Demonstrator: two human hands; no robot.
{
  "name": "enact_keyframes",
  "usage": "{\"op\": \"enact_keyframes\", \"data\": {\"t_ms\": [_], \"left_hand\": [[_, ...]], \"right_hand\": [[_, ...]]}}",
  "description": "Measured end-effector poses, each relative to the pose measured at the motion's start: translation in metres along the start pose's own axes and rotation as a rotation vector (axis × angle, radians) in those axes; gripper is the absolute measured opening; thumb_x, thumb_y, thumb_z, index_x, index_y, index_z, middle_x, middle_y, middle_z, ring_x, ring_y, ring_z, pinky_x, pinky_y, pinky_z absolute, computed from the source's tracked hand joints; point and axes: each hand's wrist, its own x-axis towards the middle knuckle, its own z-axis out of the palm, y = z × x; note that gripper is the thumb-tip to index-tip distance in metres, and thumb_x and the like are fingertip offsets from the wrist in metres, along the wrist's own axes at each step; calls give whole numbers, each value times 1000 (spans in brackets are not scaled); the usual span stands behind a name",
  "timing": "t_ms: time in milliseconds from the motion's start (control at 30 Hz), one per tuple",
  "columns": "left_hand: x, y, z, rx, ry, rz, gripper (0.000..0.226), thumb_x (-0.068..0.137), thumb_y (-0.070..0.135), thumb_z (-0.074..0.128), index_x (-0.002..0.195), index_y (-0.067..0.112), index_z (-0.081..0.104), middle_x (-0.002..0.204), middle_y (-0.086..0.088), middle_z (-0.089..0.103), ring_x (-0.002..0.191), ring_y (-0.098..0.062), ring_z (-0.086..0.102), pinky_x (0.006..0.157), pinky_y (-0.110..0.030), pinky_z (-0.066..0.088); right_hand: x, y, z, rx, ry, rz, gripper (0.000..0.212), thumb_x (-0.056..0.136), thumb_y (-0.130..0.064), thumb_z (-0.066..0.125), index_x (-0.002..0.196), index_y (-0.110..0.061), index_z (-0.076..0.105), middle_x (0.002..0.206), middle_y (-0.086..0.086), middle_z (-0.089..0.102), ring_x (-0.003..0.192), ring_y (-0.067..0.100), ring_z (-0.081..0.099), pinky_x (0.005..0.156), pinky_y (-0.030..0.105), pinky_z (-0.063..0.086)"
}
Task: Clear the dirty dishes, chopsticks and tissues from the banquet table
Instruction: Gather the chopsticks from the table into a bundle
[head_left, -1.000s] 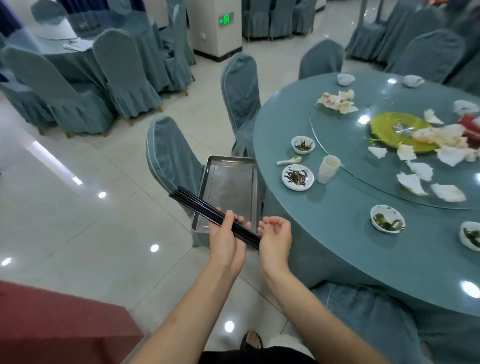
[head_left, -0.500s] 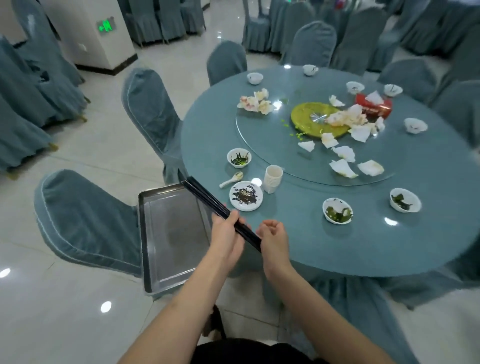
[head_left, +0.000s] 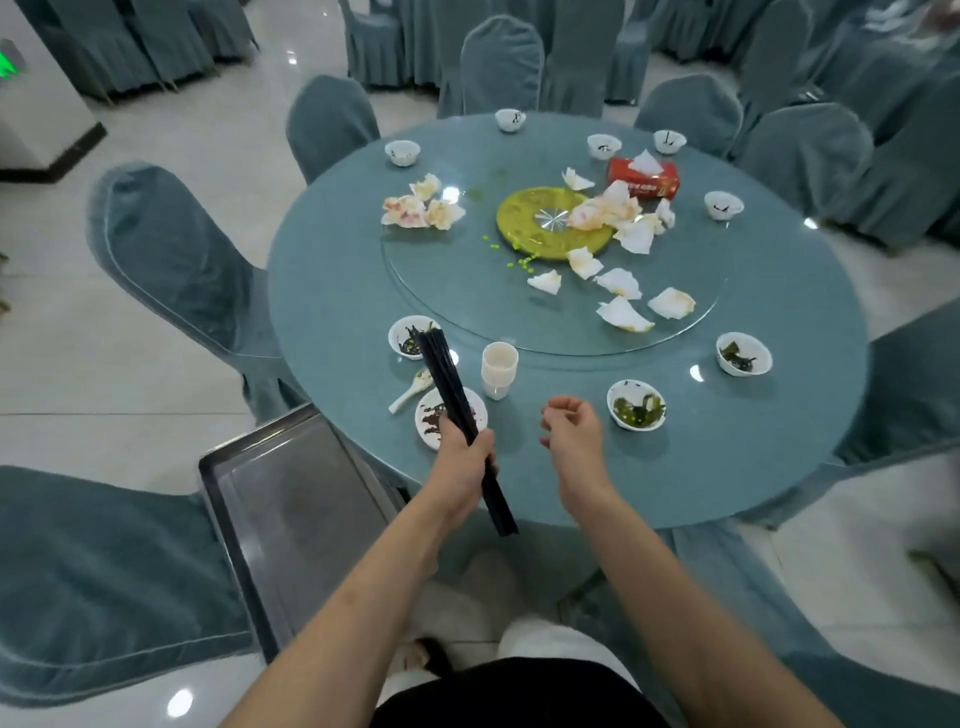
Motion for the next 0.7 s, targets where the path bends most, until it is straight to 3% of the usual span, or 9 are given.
{"op": "enact_keyframes", "data": {"t_ms": [167,333,467,600,700], "left_hand": [[19,-3,7,300,-109,-27,29,103,7,48,123,19,31,88,-7,50,67,-13,47,64,-32,44],[34,-9,27,599,-218,-24,42,104,7,47,140,12,26,131,-7,53,113,-23,54,94,-35,45],[46,-13,45,753,-217,-29,46,102,6,46,142,6,22,123,-16,56,108,-31,59,89,-40,47],[62,-14,59,887,-243,-40,43,103,9,46,139,4,23,113,-11,52,98,-25,57,85,-38,45],[76,-14,66,938,-232,-72,33,104,10,45,132,4,29,109,-12,54,93,-22,53,80,-36,43]], "right_hand": [[28,-6,0,-1,-12,-28,11,98,-19,60,108,-21,64,107,0,67,98,15,63,99,44,54],[57,-10,0,-13,-70,-25,29,100,-32,64,124,-16,64,117,-2,68,111,13,64,104,40,52],[78,-9,4,-32,-178,38,38,99,-36,65,130,-14,60,120,-1,68,112,13,64,102,36,49],[101,-5,5,-37,-220,79,22,96,-35,69,111,-19,66,108,-2,72,102,14,66,94,34,51],[121,-5,9,14,-252,123,21,93,-30,69,100,-10,64,93,1,71,93,18,65,93,38,50]]}}
